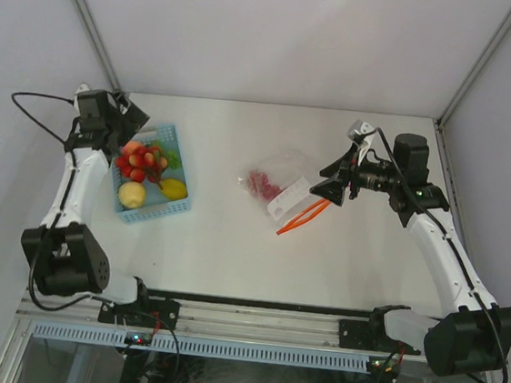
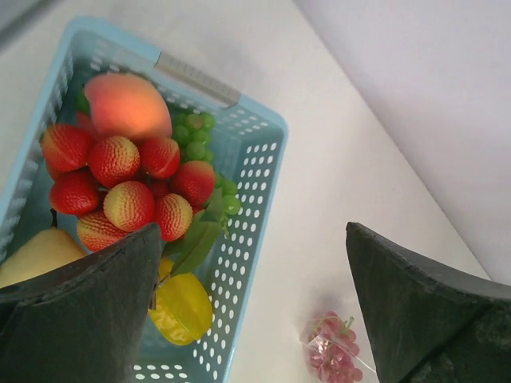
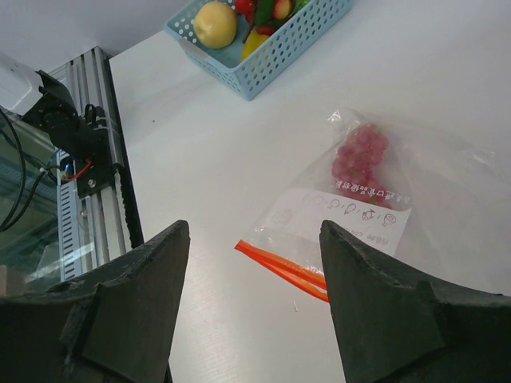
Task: Open the zip-top bag and remove the fake food
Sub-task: Pick up the fake fruit from the zipper food storage bag.
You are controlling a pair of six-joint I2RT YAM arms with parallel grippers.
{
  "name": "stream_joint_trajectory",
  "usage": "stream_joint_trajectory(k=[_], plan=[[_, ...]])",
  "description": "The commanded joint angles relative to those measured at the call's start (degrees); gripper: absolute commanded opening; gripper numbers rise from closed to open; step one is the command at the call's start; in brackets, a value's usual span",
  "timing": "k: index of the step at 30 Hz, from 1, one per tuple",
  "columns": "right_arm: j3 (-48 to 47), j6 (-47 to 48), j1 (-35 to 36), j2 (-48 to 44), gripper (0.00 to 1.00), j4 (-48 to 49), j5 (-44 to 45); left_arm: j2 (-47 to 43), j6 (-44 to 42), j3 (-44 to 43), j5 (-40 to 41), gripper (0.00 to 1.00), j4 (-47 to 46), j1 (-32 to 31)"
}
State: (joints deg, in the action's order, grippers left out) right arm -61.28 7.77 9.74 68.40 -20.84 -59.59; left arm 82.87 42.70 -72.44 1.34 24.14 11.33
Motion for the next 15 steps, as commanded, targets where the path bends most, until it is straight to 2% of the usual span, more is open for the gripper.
stream_joint_trajectory(k=[1,5,11,15], plan=[[-1.58,1.52,-0.24,-1.29,0.66,0.58,-1.64,-9.14,-7.25,3.91,0.09,1.00,-4.10,0.27],[-1.57,2.95,-0.25,-1.96,0.66,-0.08,-2.27,-16.04,-8.31,8.47,-2.91,1.00,-8.04,0.68],[-1.54,9.84,0.00,-4.38,0.66,-2.80,-2.79,-25.55,-1.86,16.17,-2.17,1.00,-15.27,1.29],[-1.52,15.40,0.02,-5.83,0.66,-5.25,-2.83,-28.85,-1.24,19.69,-8.44,1.00,-21.97,1.69]])
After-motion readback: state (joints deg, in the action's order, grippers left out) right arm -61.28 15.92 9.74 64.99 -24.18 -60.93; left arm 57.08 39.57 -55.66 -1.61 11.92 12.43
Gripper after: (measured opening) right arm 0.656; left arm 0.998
